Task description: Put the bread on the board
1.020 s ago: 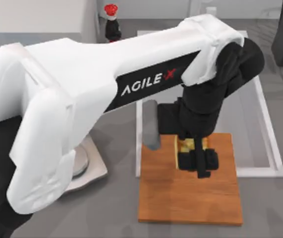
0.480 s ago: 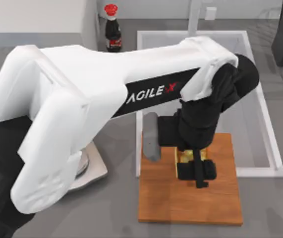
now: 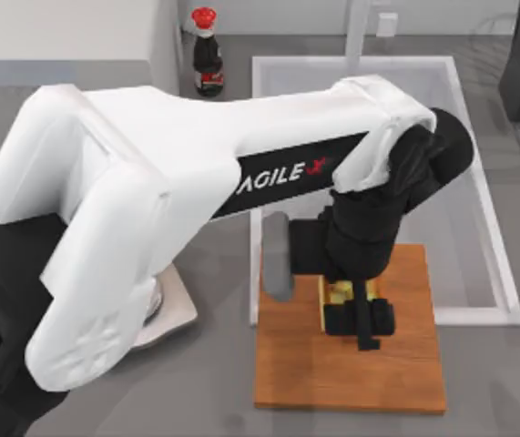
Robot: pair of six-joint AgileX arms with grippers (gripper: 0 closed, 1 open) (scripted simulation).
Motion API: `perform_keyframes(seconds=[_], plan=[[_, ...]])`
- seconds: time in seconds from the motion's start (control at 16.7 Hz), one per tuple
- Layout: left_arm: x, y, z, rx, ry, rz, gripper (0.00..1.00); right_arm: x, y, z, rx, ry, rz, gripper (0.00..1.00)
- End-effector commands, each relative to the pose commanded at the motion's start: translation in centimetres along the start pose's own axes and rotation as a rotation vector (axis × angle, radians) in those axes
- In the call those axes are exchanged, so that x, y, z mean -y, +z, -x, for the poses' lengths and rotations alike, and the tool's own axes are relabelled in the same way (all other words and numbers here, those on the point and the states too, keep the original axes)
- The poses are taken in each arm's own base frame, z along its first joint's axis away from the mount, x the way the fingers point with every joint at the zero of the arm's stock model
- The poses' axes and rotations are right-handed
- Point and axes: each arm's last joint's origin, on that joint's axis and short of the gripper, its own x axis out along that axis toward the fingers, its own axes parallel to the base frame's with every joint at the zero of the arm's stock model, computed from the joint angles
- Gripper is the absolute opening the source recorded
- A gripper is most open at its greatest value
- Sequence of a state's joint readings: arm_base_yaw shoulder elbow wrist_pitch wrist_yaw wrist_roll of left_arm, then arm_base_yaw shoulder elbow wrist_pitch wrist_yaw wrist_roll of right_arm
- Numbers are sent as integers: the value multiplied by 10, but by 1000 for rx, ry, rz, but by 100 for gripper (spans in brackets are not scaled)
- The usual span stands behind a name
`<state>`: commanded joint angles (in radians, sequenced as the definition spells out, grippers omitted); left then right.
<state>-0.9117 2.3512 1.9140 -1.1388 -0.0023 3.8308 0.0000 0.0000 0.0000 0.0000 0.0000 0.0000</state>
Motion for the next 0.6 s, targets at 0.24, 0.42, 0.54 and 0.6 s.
perform_keyframes(seconds=[0.24, 0.42, 0.54, 0.6], plan=[[0, 0, 0, 0, 0, 0, 53, 0, 0, 0, 0, 0, 0, 100], [0, 0, 0, 0, 0, 0, 75, 0, 0, 0, 0, 0, 0, 100], [0, 0, 0, 0, 0, 0, 90, 0, 0, 0, 0, 0, 0, 100], [0, 0, 0, 0, 0, 0, 98, 0, 0, 0, 0, 0, 0, 100]])
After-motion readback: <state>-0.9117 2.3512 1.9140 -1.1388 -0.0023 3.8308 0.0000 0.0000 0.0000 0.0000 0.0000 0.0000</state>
